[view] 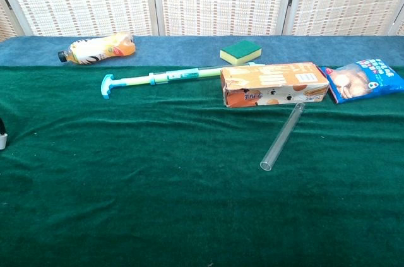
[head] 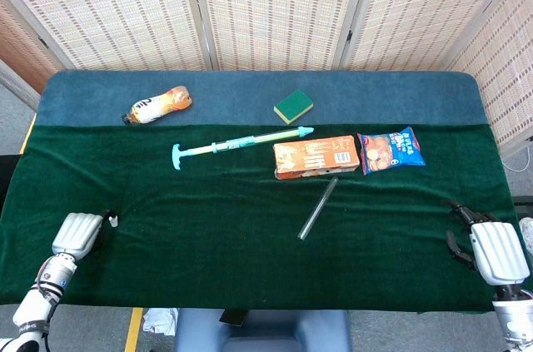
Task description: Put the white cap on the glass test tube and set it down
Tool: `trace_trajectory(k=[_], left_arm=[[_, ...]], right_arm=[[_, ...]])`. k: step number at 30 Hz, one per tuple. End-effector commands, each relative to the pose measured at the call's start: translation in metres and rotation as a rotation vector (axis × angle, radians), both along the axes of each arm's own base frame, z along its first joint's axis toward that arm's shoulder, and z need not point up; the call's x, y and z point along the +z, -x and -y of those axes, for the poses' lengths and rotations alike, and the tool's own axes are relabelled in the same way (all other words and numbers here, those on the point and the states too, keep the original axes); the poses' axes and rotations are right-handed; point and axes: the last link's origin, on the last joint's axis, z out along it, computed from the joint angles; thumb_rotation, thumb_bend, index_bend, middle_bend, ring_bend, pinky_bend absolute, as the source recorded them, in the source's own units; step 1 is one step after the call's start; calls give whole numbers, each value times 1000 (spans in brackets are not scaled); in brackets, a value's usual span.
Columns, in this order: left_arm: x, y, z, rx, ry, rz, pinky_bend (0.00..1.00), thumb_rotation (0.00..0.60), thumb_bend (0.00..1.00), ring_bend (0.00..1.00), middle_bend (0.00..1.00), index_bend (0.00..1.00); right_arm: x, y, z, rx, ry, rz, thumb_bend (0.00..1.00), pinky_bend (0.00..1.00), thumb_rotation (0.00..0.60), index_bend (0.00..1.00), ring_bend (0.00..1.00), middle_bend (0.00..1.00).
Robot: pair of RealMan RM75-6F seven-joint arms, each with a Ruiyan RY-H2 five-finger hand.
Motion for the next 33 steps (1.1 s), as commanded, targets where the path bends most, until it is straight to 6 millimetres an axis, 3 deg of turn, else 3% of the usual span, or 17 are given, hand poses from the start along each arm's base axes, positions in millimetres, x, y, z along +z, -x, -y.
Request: trace_trajectory(k=[1, 10, 26, 28, 30, 33], left_arm=[[3, 4, 4, 17, -3, 4, 867, 600, 829, 919, 985, 317], [5, 6, 16, 33, 9, 28, 867, 600, 828, 919, 985, 321], [6, -3, 10, 8, -14, 54, 867, 600, 820, 918, 985, 258], [6, -5, 7, -5, -23, 64, 867, 600, 736, 916, 985, 249], [5, -7, 4, -19, -33, 73, 867, 600, 575, 911, 985, 263], [0, -6, -2, -33, -48, 83, 867, 600, 420, 910, 985, 343]], right_arm=[[0, 0, 0, 0, 2, 2, 551, 480, 590, 230, 544, 450], [0, -1, 0, 3, 0, 1, 551, 480, 589, 230, 547, 454], [0, 2, 0, -7, 0, 4, 551, 480, 587, 231, 548, 455], [0, 2, 0, -7, -1, 4, 551, 480, 590, 230, 547, 455], [-1, 2, 0, -7, -3, 5, 551, 480, 590, 230, 546, 456], [-1, 3, 0, -9, -5, 7, 551, 481, 589, 230, 547, 456]])
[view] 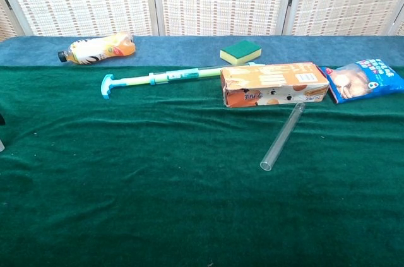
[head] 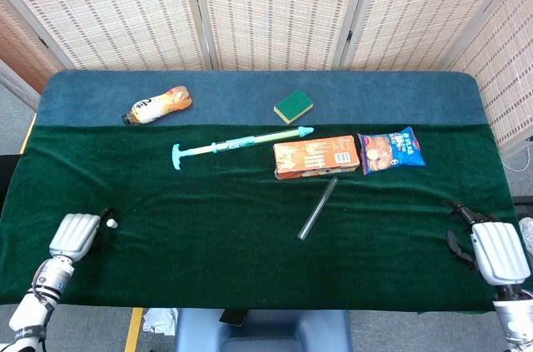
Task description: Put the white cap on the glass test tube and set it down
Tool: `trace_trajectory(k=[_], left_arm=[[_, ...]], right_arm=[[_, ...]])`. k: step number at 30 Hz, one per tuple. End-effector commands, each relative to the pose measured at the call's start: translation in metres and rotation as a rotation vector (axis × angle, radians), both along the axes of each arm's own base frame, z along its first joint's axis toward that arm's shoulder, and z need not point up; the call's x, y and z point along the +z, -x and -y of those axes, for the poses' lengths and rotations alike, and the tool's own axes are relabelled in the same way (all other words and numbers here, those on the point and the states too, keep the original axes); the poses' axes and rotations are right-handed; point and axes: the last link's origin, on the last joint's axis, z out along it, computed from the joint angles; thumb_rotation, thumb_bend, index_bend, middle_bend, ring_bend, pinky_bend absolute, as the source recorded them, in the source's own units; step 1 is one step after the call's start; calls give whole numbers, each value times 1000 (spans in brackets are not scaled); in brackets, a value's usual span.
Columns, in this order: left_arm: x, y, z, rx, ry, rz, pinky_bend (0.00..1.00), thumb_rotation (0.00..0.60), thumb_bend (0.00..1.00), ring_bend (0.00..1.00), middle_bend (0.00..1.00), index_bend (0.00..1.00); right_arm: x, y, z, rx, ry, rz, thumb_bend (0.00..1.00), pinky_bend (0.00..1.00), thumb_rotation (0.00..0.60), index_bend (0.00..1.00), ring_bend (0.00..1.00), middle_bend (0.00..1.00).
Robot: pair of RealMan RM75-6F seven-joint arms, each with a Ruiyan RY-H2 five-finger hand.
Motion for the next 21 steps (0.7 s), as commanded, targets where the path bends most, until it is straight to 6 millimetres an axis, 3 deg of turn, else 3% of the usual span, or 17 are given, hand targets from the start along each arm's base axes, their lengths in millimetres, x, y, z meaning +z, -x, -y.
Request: trace_trajectory(k=[1, 21], left_arm=[[-5, 1, -7, -15, -12, 3, 867, 600, 410, 910, 985, 361], [-17, 8, -20, -13, -22, -31, 867, 600, 411, 918, 985, 446]], right_arm=[[0, 1, 0, -2, -1, 1, 551, 481, 590, 230, 548, 456], [1, 5, 0, -13, 3, 3, 551, 487, 590, 230, 550, 461]])
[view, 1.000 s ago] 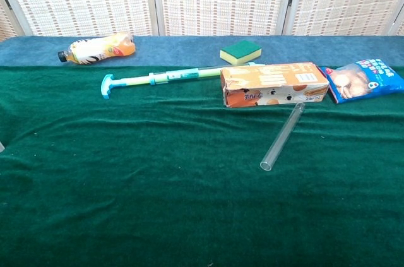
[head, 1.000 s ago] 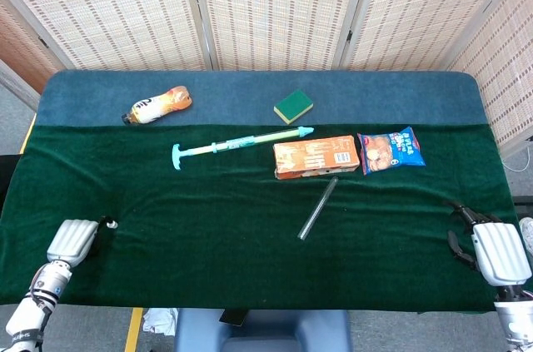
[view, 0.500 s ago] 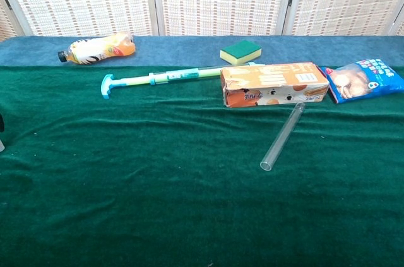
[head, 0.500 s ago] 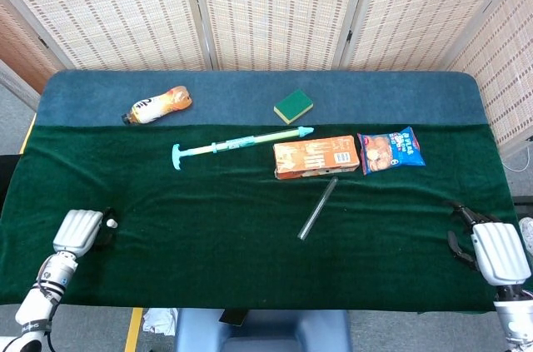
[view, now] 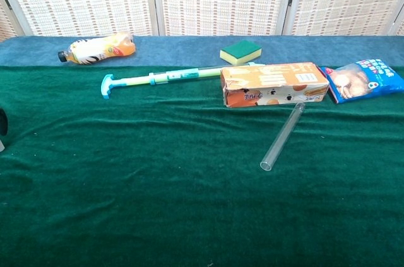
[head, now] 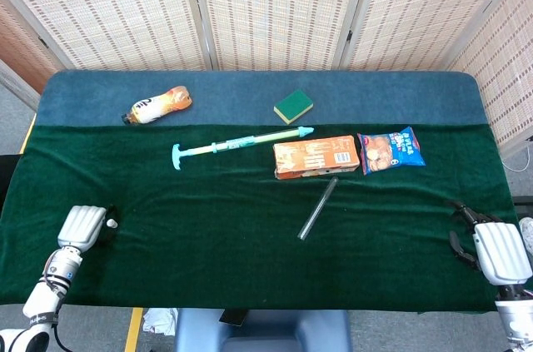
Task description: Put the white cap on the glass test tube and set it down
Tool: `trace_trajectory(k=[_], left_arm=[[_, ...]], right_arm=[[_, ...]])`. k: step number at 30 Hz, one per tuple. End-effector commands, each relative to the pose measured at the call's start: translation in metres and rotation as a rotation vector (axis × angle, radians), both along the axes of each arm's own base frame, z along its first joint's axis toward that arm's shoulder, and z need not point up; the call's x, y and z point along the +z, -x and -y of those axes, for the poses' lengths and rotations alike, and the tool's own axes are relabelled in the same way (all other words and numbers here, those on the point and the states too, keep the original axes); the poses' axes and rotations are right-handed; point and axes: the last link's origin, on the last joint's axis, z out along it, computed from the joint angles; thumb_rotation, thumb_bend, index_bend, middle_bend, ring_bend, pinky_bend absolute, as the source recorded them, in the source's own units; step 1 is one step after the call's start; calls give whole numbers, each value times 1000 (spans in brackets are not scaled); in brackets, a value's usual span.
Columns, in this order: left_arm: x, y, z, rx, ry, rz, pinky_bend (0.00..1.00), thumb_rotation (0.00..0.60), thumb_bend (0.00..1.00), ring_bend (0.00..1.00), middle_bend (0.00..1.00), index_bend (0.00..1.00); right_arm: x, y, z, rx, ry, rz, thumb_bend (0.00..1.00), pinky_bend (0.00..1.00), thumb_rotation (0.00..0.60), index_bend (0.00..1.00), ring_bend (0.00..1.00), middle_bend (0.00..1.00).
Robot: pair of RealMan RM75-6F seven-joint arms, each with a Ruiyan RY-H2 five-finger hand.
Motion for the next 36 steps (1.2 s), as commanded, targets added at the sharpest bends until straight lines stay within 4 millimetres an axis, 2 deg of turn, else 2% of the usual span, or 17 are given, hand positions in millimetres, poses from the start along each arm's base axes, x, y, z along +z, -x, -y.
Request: trace_trajectory(k=[1, 27, 36], left_arm=[[-1, 0, 0, 1, 0, 1, 867, 600, 412, 918, 985, 450], [-3, 10, -6, 17, -18, 9, 867, 600, 440, 919, 985, 501], [2, 6, -5, 5, -41, 55, 867, 600, 450, 923, 990, 532]], right_arm=[[0, 0, 0, 0, 0, 0, 551, 488, 590, 230, 550, 461], [-1, -3, 1, -3, -4, -8, 551, 496, 589, 231, 550, 461], [-1, -8, 3, 9, -12, -21, 551, 527, 590, 230, 566, 475]])
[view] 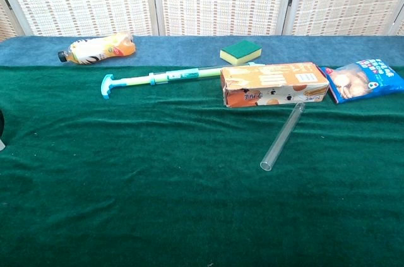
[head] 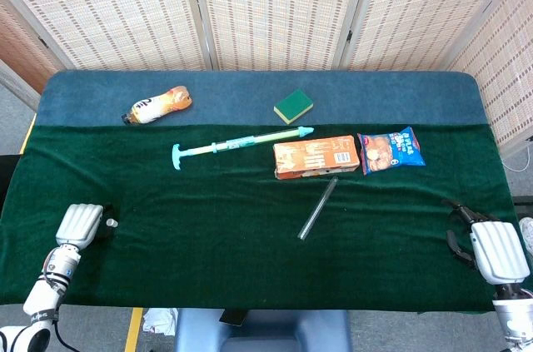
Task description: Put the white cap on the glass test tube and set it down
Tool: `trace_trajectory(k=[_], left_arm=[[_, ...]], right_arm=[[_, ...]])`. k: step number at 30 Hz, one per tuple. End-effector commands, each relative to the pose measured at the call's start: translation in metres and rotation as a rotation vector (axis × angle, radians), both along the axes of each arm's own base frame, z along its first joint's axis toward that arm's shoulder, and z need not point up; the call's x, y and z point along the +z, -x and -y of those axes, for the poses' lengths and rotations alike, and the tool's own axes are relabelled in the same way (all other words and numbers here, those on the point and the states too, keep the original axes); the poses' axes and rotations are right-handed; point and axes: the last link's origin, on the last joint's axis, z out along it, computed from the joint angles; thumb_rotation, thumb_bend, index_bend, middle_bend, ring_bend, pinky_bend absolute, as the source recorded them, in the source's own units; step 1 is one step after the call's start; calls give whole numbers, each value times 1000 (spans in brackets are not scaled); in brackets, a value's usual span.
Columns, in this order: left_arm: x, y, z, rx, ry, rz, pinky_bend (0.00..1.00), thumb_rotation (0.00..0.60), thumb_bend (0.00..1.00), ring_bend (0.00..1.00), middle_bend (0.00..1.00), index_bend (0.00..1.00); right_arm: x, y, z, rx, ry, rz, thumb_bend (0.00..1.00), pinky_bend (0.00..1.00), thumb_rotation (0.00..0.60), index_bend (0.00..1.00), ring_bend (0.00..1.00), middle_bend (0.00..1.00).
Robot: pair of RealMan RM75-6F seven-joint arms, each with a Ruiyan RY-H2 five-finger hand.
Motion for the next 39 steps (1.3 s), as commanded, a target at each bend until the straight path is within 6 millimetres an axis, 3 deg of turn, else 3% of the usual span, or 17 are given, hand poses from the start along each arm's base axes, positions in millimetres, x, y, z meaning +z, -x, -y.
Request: trace_trajectory(k=[1, 4, 8, 12, 19, 29, 39], left_arm=[[4, -4, 1, -8, -13, 35, 867, 600, 450, 924, 991, 534], [10, -10, 3, -21, -24, 75, 868, 600, 452, 927, 993, 542], [17, -20, 7, -49, -30, 100, 867, 600, 453, 927, 993, 552], [21, -30, 16, -72, -18, 118, 868, 600, 453, 926, 993, 555], [25, -45, 29, -110, -14, 133, 867, 600, 453, 925, 993, 554], [26, -46, 36, -96, -3, 132, 867, 600, 452, 926, 993, 548], [25, -42, 37, -74, -2, 131, 867, 600, 450, 925, 993, 543]], right_arm=[[-1, -3, 2, 10, -10, -9, 551, 538, 590, 230, 572, 479], [-6, -10, 8, 27, -51, -23, 528, 574, 590, 228, 598, 497], [-14, -26, 25, 81, -97, -66, 387, 710, 590, 222, 677, 562], [-31, -47, 47, 155, -154, -105, 386, 855, 592, 222, 790, 670], [-69, -72, 89, 230, -275, -194, 385, 977, 590, 281, 890, 796], [-129, -95, 126, 354, -397, -407, 385, 1000, 590, 297, 923, 838], [-167, -103, 135, 411, -456, -483, 385, 1000, 590, 347, 930, 843]])
